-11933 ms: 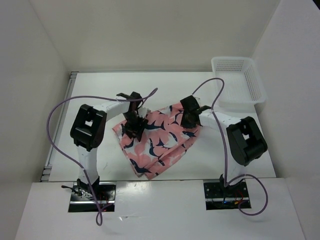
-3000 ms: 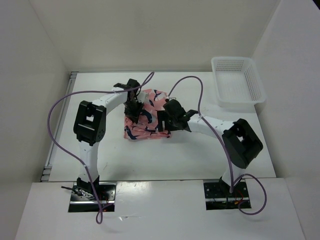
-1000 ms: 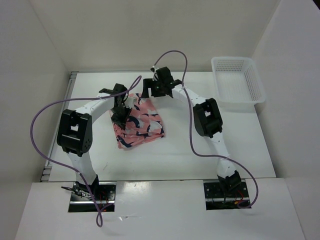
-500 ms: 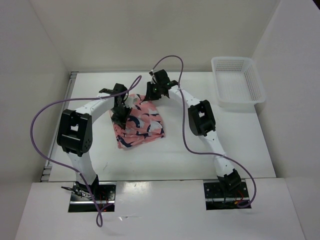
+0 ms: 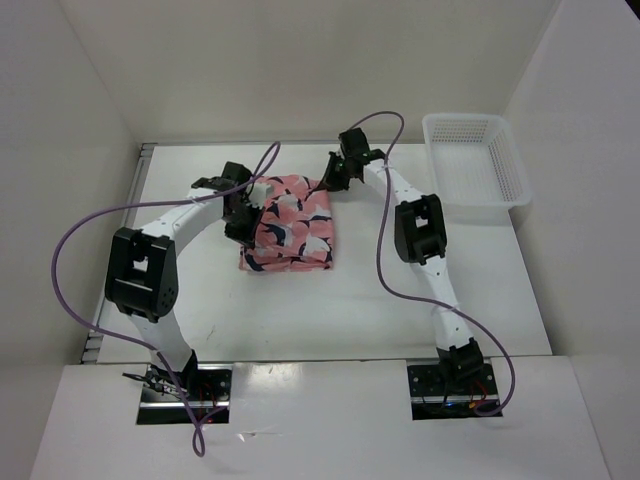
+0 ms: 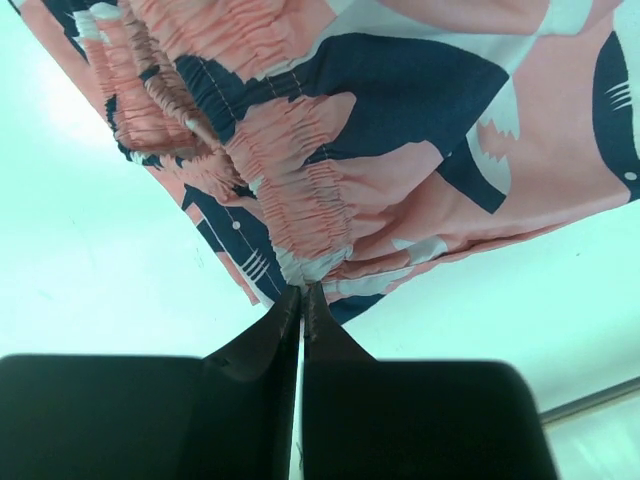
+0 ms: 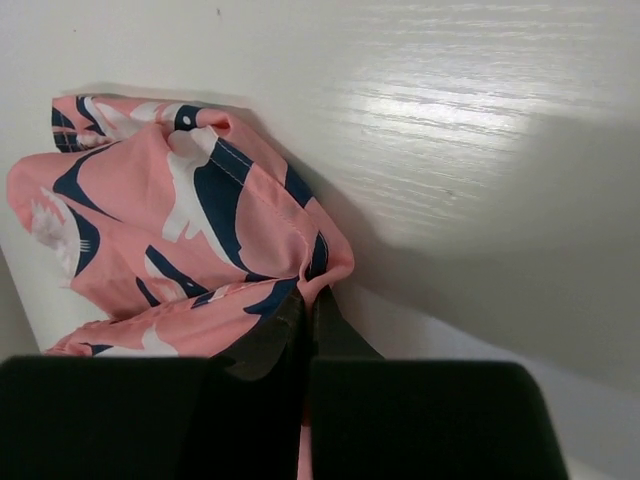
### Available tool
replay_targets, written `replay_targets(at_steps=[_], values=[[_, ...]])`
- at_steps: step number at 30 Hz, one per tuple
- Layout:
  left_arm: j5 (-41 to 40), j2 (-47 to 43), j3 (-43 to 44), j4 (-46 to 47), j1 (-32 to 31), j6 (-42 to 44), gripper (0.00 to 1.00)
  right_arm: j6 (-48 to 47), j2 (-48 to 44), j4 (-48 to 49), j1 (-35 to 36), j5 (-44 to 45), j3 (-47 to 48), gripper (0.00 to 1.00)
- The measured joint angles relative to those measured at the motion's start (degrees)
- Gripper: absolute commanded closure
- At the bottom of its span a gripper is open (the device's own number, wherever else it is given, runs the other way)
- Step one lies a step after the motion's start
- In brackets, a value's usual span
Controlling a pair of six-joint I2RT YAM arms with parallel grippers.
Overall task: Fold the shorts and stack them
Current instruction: Fold the shorts
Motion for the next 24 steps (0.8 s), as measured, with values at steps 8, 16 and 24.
replay_targets(at_steps=[8,16,24], values=[[-0.94,0.74,0.09,-0.59,0.00,-0.02,0.71,-0.17,0.04,-0.55,-0.98,0.24,1.70,0.27],[-2.32,2.32,3.72,-3.61,0.87,0.17,0.42,-6.71,-4.72,-1.42,-2.01,4.68,0.50,0.22],[-3.04,-1.86,10.64,-1.77,3.17,0.07,0.37,-13.75,-37.00,5.75,6.43,18.97,-34.29,0.85]])
